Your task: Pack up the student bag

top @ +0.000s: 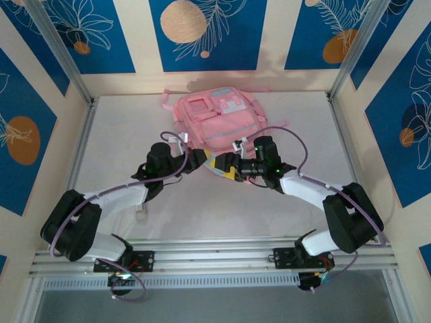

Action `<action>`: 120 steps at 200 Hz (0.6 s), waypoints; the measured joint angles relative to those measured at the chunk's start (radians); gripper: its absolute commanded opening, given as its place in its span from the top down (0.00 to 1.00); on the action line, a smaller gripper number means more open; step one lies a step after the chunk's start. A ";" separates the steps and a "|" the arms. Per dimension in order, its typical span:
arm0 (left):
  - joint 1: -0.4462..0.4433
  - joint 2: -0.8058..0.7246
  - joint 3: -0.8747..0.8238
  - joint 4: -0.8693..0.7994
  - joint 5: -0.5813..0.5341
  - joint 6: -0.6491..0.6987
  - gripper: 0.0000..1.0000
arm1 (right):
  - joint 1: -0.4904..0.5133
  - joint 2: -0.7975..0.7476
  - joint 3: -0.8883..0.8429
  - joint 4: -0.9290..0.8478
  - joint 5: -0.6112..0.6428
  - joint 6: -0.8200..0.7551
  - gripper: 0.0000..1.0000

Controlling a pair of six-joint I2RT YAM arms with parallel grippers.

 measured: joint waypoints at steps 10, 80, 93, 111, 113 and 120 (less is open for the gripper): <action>0.000 0.007 0.000 0.014 0.010 -0.008 1.00 | -0.005 0.000 0.000 0.015 -0.003 0.004 0.37; 0.000 0.023 0.000 0.050 0.018 -0.037 0.99 | -0.029 0.016 -0.005 0.073 -0.046 0.022 0.85; 0.000 0.031 0.000 0.048 0.017 -0.035 0.85 | -0.036 0.016 -0.006 0.078 -0.055 0.024 0.99; -0.001 0.053 0.012 0.034 0.016 -0.023 0.64 | -0.047 0.014 -0.011 0.074 -0.063 0.023 1.00; -0.001 0.056 0.016 0.026 0.015 -0.016 0.63 | -0.048 0.013 -0.011 0.074 -0.063 0.018 1.00; -0.001 0.065 0.035 -0.002 0.017 0.007 0.62 | -0.057 0.010 -0.015 0.066 -0.063 0.016 1.00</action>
